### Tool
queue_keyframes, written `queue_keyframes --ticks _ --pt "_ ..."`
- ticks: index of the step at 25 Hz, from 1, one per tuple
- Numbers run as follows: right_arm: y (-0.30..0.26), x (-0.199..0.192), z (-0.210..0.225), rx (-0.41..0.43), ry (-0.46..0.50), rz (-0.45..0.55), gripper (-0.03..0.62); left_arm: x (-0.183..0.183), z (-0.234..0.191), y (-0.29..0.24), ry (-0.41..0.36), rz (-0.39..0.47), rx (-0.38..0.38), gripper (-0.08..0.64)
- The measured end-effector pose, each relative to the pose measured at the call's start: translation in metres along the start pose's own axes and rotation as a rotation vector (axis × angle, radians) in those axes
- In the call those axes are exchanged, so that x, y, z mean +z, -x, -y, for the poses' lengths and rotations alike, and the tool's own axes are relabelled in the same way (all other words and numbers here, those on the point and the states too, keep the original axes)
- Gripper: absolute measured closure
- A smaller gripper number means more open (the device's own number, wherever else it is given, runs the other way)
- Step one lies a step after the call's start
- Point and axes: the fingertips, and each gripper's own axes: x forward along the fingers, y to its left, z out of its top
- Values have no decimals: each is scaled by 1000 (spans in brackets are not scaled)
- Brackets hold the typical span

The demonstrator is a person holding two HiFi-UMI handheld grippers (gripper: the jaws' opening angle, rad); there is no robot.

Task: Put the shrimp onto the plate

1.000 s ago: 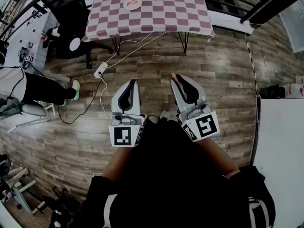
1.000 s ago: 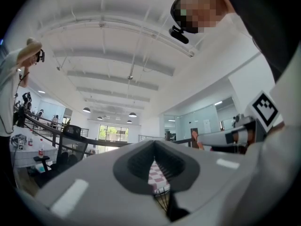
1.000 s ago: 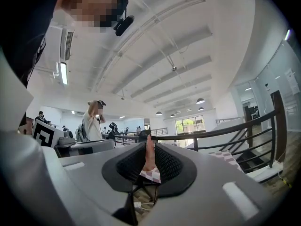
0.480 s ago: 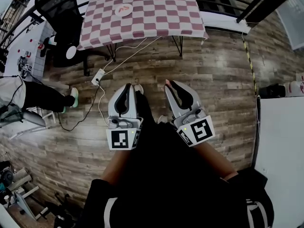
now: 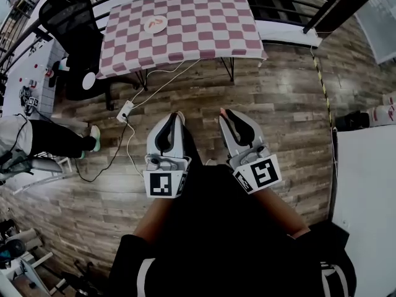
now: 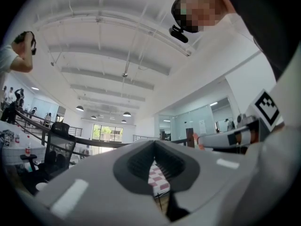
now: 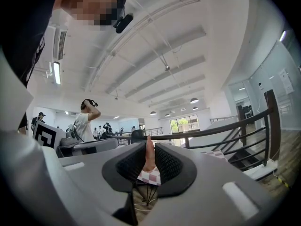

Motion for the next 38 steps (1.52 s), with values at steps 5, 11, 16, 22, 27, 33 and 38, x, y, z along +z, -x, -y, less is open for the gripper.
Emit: queue_keyframes --ticks 5,11,16,22,27,33,38 --pt "-33 -4 12 -8 4 -18 532 -13 -25 -27 26 -4 8 552" --pt "-101 -15 25 -10 11 -54 532 -37 -77 -72 51 -44 3 552" --pt "-176 -25 25 23 11 -112 532 -55 -134 -114 87 -75 17 552" --pt "-258 -31 28 53 19 -171 532 -74 -202 -165 145 -99 36 552" --pt "-315 -25 38 39 28 -196 532 -77 -249 -200 153 -102 45 552" --pt "-375 -22 53 27 53 -222 534 -88 -290 -237 176 -89 31 552" --pt "-422 -31 65 16 53 -257 533 -97 -325 -267 191 -88 31 552"
